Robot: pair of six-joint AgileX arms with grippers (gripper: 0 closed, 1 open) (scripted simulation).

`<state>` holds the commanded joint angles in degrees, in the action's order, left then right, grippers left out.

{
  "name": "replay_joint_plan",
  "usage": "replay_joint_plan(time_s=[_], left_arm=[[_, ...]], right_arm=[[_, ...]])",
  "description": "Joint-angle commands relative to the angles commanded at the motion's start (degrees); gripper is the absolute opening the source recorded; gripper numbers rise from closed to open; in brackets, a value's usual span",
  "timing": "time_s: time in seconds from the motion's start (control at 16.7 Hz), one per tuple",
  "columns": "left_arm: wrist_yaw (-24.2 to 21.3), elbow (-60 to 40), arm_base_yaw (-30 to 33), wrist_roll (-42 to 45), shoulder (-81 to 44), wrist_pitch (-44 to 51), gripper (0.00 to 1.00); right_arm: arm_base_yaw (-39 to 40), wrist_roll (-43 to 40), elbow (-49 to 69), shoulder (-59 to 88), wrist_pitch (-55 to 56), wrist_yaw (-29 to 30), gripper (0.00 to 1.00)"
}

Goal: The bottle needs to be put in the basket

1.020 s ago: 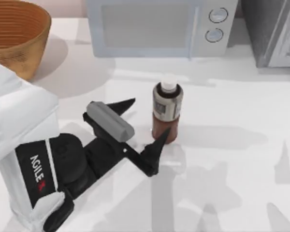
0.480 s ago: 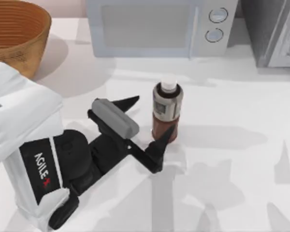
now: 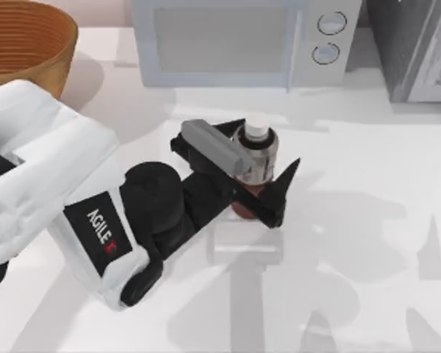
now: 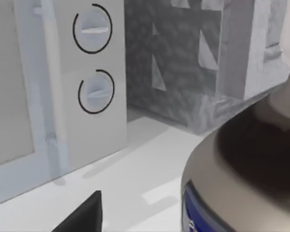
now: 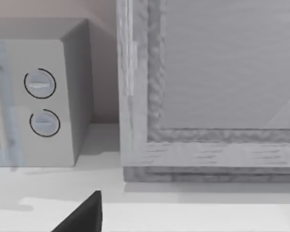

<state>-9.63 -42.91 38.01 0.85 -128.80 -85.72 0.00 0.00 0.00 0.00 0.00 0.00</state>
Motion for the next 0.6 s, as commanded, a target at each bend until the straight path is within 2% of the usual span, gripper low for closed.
replay_joint_plan(time_s=[0.18,0.6], left_arm=[[0.0,-0.1,0.0,0.0,0.0,0.0,1.0],[0.0,-0.1,0.0,0.0,0.0,0.0,0.47]], right_arm=[[0.0,0.0,0.0,0.0,0.0,0.0,1.0],[0.0,0.0,0.0,0.0,0.0,0.0,1.0]])
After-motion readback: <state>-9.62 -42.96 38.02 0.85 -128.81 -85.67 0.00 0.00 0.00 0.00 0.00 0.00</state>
